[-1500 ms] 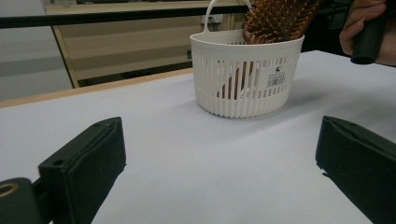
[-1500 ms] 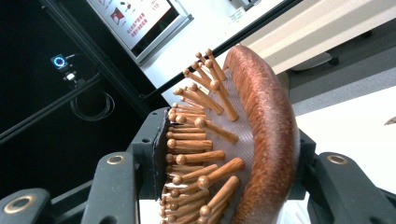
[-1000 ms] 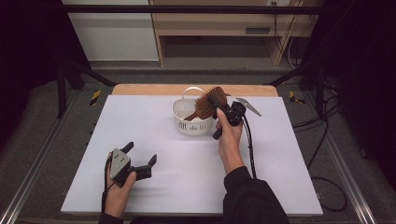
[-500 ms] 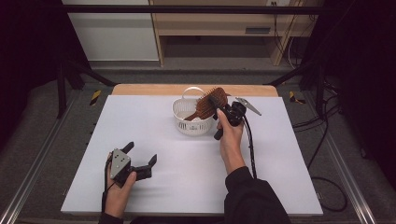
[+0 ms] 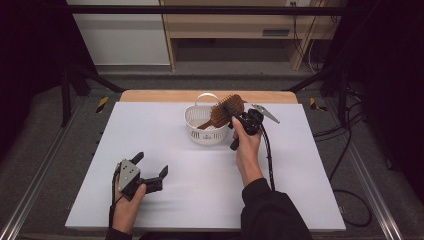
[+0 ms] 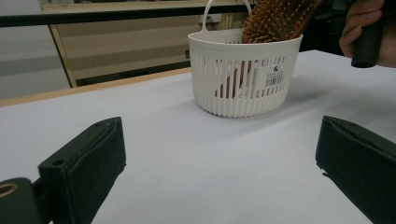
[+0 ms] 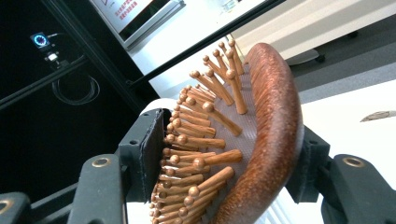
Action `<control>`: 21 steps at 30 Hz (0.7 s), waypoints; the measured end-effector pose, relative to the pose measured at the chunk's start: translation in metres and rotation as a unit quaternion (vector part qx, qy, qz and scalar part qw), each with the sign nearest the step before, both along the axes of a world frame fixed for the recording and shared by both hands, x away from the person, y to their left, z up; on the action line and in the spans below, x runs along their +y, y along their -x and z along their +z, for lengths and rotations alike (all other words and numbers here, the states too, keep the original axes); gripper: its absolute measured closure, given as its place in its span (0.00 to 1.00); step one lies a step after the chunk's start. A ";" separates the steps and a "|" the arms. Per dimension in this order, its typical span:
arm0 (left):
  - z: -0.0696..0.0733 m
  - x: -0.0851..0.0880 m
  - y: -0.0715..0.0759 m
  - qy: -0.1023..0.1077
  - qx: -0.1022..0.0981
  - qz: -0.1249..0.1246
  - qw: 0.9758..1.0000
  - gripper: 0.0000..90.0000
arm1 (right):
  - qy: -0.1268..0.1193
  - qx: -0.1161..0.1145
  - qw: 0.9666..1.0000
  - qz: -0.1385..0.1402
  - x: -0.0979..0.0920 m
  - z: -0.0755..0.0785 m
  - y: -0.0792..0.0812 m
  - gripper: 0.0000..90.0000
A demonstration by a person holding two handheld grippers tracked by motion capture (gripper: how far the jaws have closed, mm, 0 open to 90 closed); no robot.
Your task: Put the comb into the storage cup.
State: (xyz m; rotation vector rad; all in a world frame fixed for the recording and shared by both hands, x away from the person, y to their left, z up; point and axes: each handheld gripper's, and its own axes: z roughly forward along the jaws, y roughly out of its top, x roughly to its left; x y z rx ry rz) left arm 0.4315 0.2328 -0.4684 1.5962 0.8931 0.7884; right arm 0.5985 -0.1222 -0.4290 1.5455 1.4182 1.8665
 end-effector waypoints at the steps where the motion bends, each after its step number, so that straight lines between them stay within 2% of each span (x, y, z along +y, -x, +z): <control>1: 0.000 0.000 0.000 0.000 0.000 0.000 1.000 0.02 | 0.001 0.000 1.000 0.000 0.000 0.000 0.000 0.43; 21: 0.000 -0.001 0.000 0.000 0.001 -0.002 1.000 0.02 | 0.018 0.009 1.000 -0.001 -0.003 -0.002 -0.001 0.37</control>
